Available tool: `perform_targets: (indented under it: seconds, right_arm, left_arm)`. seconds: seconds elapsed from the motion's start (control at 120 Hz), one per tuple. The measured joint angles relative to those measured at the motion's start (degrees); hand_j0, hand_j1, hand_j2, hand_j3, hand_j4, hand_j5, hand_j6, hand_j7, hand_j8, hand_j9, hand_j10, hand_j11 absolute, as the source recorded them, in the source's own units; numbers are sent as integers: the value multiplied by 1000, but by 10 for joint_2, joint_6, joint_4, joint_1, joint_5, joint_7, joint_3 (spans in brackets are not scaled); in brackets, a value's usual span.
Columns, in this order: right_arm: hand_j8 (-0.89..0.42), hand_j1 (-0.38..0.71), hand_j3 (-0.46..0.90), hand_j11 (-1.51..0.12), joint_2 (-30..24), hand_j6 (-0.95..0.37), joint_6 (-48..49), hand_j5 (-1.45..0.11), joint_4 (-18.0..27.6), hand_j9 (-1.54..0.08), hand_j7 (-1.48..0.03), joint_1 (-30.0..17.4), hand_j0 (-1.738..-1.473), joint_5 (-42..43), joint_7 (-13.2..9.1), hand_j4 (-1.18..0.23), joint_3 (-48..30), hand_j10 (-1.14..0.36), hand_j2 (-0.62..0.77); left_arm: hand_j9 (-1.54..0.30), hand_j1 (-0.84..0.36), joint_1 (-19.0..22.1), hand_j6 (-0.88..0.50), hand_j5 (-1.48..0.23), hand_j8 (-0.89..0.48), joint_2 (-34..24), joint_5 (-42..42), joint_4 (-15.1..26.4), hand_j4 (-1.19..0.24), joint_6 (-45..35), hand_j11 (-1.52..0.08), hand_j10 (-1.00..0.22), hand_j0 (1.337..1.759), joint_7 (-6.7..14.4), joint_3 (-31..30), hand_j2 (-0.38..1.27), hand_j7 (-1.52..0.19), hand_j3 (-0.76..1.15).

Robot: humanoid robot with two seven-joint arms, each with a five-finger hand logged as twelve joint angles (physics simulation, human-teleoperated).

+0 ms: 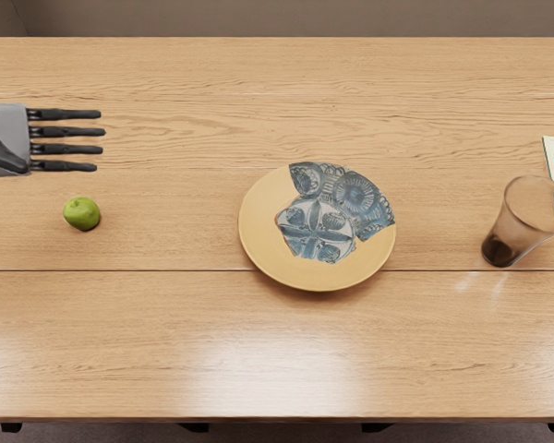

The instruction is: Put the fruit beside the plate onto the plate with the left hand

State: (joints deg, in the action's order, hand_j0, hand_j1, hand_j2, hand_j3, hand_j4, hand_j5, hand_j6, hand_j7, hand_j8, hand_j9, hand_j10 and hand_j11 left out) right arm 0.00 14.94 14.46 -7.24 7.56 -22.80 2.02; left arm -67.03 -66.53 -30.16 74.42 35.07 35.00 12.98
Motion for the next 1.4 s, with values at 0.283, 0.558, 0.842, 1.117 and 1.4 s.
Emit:
perform_targets:
  seconds: [0.283,0.558,0.842,1.117,1.4]
  right_arm:
    - [0,-349,0,0,0,0,0,0,0,0,0,0,-1658,0,0,0,0,0,0]
    - [0,-349,0,0,0,1,-1,0,0,0,0,2,-1658,0,-1,0,-1,0,0]
    - [0,-349,0,0,0,0,-1,0,0,0,0,4,-1658,0,-1,0,-1,0,0]
    - [1,-349,0,0,0,1,-2,0,-1,0,0,5,-1658,0,-1,0,-1,1,0]
    - [1,-349,0,0,0,1,-2,0,-1,0,0,6,-1658,-1,0,0,-2,1,0]
  left_arm:
    - [-9,339,-2,-1,-8,-2,-17,10,12,-2,0,-9,-3,1658,0,20,-1,-8,0]
    - [-13,336,-55,-8,-13,-9,67,426,137,-9,-53,-13,-9,1658,0,103,1,-13,0]
    - [-76,280,24,-64,-77,-64,103,833,208,-63,-181,-76,-63,1658,0,17,12,-76,0]
    - [-169,196,53,-140,-170,-139,124,943,199,-138,-252,-169,-137,1658,0,-3,29,-169,0]
    - [-217,152,71,-176,-218,-176,208,982,94,-174,-293,-217,-173,1658,0,1,37,-217,0]
